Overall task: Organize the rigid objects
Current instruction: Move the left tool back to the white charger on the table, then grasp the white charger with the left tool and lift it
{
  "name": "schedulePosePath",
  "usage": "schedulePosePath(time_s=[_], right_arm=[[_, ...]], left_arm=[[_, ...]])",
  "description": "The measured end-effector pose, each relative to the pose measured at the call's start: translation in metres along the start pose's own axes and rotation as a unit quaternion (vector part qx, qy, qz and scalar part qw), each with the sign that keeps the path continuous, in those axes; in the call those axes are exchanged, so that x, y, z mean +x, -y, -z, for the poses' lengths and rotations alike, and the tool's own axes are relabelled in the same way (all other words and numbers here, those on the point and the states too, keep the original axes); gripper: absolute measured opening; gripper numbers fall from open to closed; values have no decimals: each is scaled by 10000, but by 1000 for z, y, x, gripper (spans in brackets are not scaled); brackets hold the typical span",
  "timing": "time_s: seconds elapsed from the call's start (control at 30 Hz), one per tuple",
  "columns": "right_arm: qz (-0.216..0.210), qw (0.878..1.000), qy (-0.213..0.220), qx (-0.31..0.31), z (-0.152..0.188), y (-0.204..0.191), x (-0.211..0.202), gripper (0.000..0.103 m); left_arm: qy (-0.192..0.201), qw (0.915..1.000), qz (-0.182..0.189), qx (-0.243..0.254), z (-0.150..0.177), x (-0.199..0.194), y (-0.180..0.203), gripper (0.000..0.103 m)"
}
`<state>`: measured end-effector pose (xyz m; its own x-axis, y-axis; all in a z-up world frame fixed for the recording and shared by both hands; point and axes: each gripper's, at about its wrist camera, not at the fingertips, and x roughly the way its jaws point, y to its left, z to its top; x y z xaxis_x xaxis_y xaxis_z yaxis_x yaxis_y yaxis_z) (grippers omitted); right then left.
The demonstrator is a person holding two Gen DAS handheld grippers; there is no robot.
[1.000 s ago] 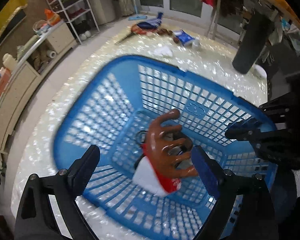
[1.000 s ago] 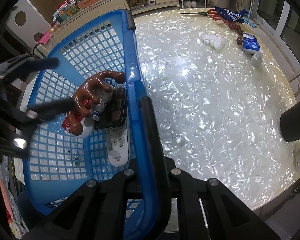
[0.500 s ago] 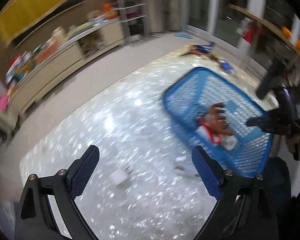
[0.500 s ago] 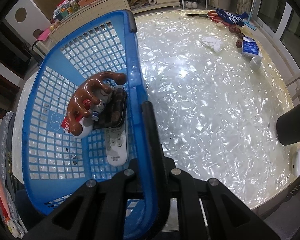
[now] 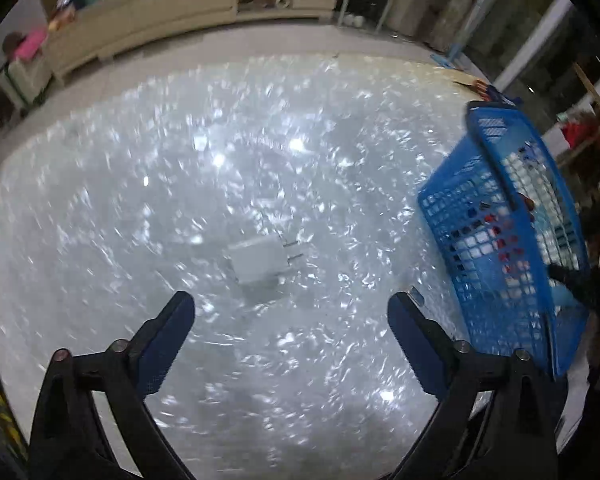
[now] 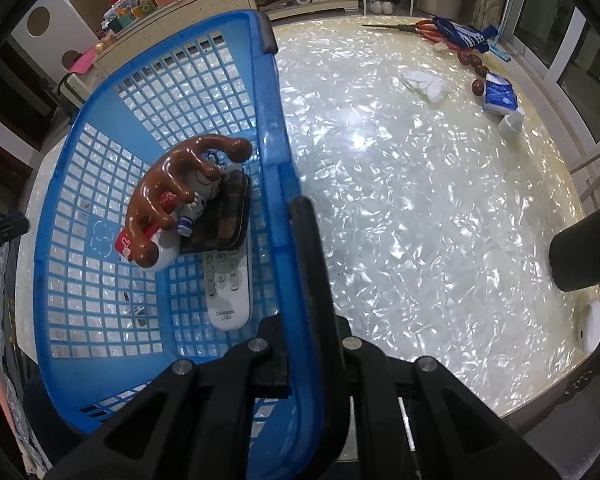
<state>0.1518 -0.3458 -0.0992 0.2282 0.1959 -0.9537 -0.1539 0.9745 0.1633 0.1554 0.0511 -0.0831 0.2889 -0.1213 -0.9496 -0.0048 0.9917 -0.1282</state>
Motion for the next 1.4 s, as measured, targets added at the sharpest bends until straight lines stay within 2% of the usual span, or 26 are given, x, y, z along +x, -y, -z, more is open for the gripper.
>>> schedulePosePath(time_s=[0.1, 0.27, 0.4, 0.73, 1.13, 1.2, 1.4], right_arm=[[7, 10000, -10, -20, 2, 0, 2, 7], [31, 10000, -17, -43, 3, -2, 4, 7], [-21, 10000, -37, -17, 3, -1, 4, 7], [-73, 10000, 8, 10, 0, 6, -1, 7], [-99, 10000, -8, -4, -1, 7, 0, 7], [-100, 10000, -2, 0, -1, 7, -1, 7], [-124, 9999, -5, 25, 0, 8, -1, 7]], left_arm=[[-187, 9997, 18, -182, 0, 25, 2, 100], [-453, 9978, -309, -365, -4, 55, 4, 100], [-519, 9959, -541, -499, -12, 66, 2, 100], [-627, 9910, -590, -1024, -25, 83, -14, 100], [-658, 9864, -623, -1369, -37, 107, -36, 99], [-688, 9860, -558, -1413, -35, 107, -39, 95], [-760, 9862, -840, -1208, -38, 108, -34, 76]])
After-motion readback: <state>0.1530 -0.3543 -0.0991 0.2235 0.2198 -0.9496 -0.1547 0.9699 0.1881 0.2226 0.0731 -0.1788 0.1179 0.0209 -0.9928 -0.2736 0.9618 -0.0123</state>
